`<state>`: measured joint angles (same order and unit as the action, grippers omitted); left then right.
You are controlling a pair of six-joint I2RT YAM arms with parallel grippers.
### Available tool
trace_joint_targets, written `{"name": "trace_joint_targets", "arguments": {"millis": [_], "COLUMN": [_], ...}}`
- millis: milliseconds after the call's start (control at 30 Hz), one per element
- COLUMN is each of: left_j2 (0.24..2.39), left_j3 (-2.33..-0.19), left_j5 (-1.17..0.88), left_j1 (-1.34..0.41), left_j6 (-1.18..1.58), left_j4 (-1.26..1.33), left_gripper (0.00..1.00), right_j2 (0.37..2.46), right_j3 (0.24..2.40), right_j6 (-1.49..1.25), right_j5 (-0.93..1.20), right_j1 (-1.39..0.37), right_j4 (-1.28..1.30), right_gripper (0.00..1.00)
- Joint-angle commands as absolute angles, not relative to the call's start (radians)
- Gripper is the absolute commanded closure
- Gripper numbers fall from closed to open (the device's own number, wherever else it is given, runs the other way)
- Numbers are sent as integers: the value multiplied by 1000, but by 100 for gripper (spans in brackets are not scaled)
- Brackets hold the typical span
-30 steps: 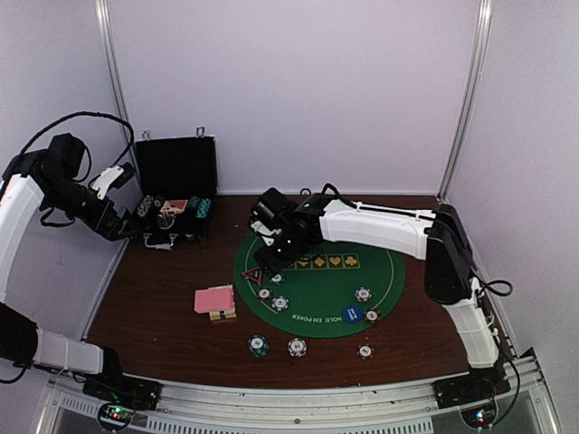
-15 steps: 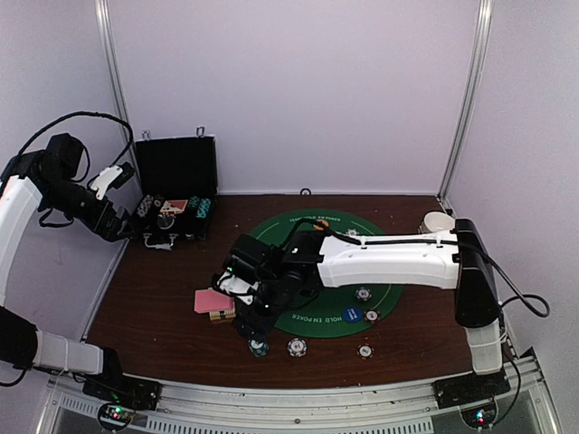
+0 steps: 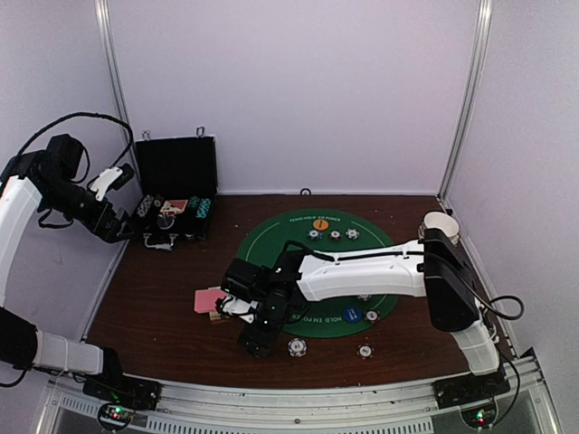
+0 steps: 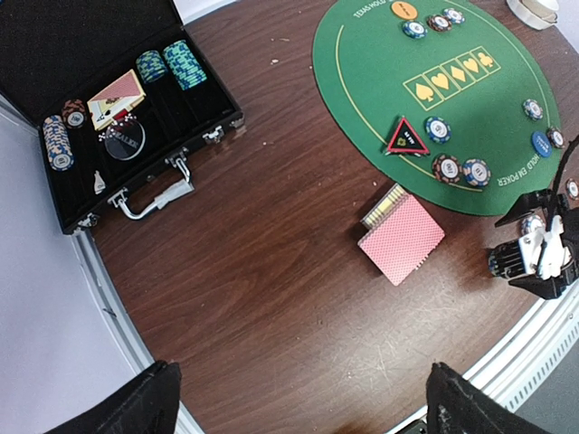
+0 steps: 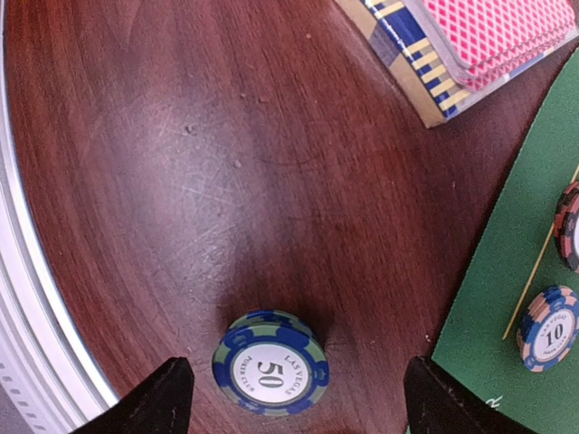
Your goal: Distribute texas hold em gaming equipment
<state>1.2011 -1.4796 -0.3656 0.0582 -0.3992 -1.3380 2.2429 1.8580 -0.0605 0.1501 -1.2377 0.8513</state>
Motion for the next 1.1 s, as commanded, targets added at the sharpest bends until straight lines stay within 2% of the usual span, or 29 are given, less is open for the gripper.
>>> {"name": "trace_joint_targets", "arguments": {"millis": [0,167,633,1067], "left_j2": [1189,1191,1192,1190], "left_j3": [-1488,-1491,-1499,-1500], "left_j5": [-386,-381,-380,-376], "left_j1": [64,64,64,64], "left_j6": [-413,-414,-413,-416], "left_j4": [-1342,-1341,-1341,-1342], "left_gripper": [2,3,3,3], "right_j2": [2261,2269,2272,2289], "right_j3": [1877,1872,1864,1861], "right_j6": [-46,-44,-46,-46], "right_j5": [171,182,177,200], "right_j1": [-1241,-1241,-1243,-1243], "right_j4": [862,859,850,860], "right_gripper": [17,23,49,44]}}
